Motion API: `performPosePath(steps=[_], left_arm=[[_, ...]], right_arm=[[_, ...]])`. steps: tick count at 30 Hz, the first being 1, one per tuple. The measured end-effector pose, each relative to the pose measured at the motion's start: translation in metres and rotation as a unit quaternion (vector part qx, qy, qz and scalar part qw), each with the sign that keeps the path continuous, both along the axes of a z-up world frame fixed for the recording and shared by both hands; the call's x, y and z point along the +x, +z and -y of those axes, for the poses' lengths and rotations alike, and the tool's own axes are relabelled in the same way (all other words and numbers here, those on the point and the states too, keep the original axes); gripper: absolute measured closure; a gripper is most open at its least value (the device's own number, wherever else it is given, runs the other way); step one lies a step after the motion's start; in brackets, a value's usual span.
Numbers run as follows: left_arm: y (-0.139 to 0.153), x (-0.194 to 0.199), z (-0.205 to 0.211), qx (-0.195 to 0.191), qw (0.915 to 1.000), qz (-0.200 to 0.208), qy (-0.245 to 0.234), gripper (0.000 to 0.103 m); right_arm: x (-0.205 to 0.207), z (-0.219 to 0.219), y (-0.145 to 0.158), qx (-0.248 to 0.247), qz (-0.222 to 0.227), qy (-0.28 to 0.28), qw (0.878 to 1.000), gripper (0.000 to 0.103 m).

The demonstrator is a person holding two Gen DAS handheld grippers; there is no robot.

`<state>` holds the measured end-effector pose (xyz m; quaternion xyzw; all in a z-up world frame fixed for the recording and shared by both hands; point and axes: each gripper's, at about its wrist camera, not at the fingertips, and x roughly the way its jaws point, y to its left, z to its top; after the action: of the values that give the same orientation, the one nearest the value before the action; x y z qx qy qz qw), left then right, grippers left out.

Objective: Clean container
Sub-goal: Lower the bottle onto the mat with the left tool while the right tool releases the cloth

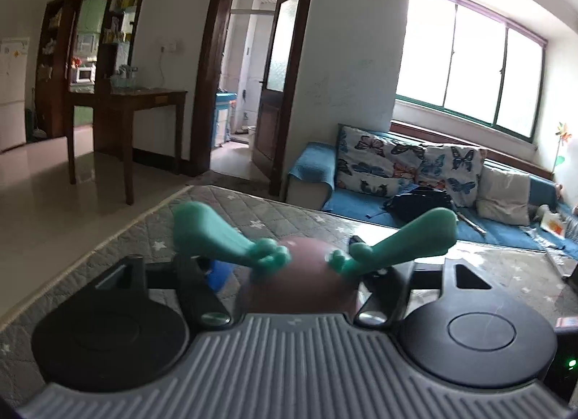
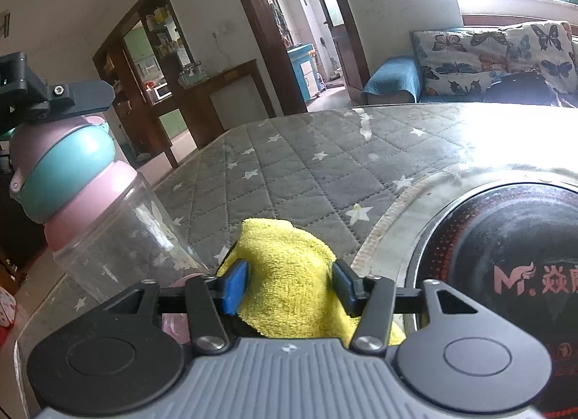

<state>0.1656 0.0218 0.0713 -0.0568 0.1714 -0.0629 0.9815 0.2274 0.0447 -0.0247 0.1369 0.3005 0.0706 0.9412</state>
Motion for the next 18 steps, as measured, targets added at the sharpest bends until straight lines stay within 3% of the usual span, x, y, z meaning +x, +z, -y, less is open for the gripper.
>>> performPosePath(steps=[14, 18], left_arm=[[0.007, -0.028, 0.003, 0.015, 0.9994, 0.027, 0.012, 0.011], [0.007, -0.037, 0.001, 0.013, 0.9994, 0.028, 0.015, 0.004]], right_arm=[[-0.014, 0.002, 0.013, -0.026, 0.008, 0.000, 1.000, 0.005], [-0.018, 0.001, 0.020, -0.040, 0.015, 0.003, 0.999, 0.001]])
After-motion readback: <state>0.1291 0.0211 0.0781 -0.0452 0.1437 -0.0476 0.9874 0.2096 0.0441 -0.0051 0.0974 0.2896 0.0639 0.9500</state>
